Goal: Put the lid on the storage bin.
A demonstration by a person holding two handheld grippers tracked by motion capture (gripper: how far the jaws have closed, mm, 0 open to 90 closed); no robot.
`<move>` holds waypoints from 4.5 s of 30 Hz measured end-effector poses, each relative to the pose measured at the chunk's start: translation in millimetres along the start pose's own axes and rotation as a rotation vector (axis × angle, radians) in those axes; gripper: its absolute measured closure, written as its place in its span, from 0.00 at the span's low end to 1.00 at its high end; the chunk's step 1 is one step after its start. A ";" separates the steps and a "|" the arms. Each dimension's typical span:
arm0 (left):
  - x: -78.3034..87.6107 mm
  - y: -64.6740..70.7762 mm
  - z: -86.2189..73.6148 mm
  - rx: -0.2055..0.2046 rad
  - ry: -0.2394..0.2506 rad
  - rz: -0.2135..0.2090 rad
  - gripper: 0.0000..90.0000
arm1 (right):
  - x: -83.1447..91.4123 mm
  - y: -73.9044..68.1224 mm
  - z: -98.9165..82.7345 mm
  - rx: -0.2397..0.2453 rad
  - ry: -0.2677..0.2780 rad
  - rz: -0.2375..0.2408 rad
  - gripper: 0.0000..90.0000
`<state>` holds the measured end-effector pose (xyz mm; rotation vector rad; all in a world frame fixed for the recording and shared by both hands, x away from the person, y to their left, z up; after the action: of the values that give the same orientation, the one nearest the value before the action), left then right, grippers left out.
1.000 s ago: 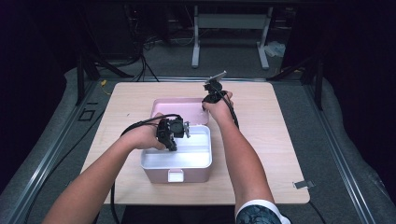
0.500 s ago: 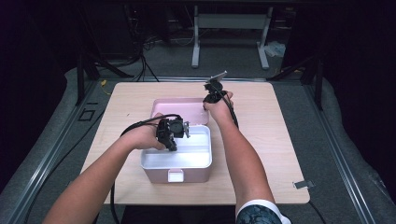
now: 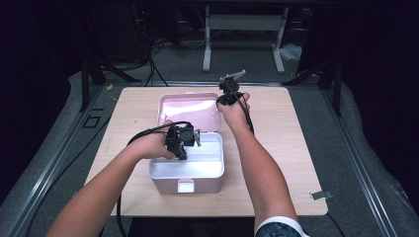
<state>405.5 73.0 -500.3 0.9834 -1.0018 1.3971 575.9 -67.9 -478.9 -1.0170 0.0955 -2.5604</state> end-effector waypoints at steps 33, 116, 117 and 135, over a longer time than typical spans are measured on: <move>1.8 -1.3 -2.6 0.044 0.040 0.015 0.96 | 131.1 -44.3 -26.6 0.246 0.402 0.047 0.97; 154.7 -97.3 -72.7 0.573 0.509 0.288 1.00 | 138.0 -43.9 -32.1 0.271 0.379 0.094 0.96; 155.7 -96.8 -72.4 0.572 0.510 0.291 1.00 | 138.5 -44.1 -32.9 0.273 0.377 0.095 0.96; 160.9 -93.1 -68.8 0.554 0.499 0.296 1.00 | 142.1 -40.1 -42.0 0.273 0.389 0.106 0.89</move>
<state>488.0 190.0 -363.2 0.8203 -0.3951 2.1068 440.2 -87.1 -409.8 -0.3979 -0.0919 -2.5497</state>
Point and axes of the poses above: each handheld gripper's, and its own axes: x roughly backward along the jaws, z roughly out of its top, y roughly to its right, the point moved 8 cm from there along -x, roughly forward along the jaws, and after that the axes turned 10 degrees about y, right-handed, at the moved point
